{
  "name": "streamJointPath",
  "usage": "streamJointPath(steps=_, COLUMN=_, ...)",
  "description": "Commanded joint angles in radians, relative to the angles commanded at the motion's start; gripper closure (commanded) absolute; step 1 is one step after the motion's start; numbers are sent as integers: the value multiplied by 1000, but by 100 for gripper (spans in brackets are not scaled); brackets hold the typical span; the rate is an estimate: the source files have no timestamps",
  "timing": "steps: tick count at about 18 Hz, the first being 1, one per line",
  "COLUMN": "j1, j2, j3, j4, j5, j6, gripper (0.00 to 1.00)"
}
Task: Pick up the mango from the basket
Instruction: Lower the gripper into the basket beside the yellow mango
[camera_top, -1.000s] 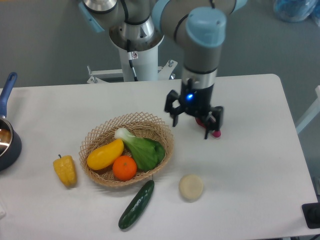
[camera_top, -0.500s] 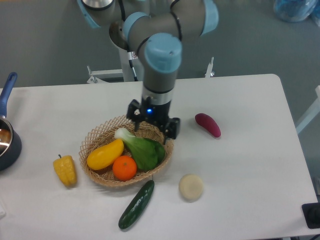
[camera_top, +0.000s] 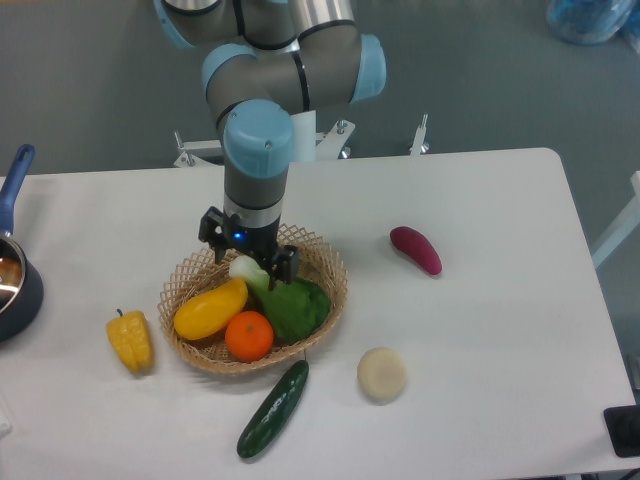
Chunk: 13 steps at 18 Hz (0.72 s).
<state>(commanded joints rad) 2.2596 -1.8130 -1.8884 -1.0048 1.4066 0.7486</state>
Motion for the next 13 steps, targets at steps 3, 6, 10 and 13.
streamJointPath(steps=3, j1=-6, j2=-31, j3=8, j4=0, j5=8, j6=8, gripper=0)
streamJointPath(steps=6, j1=-18, j2=-54, j3=6, j4=17, j5=9, j6=3, gripper=0)
streamJointPath(steps=10, j1=-20, j2=-55, j3=-5, j4=40, j5=8, j6=0, gripper=0)
streamJointPath(steps=13, j1=-26, j2=-66, j3=-6, j4=43, j5=8, j6=-3, gripper=0)
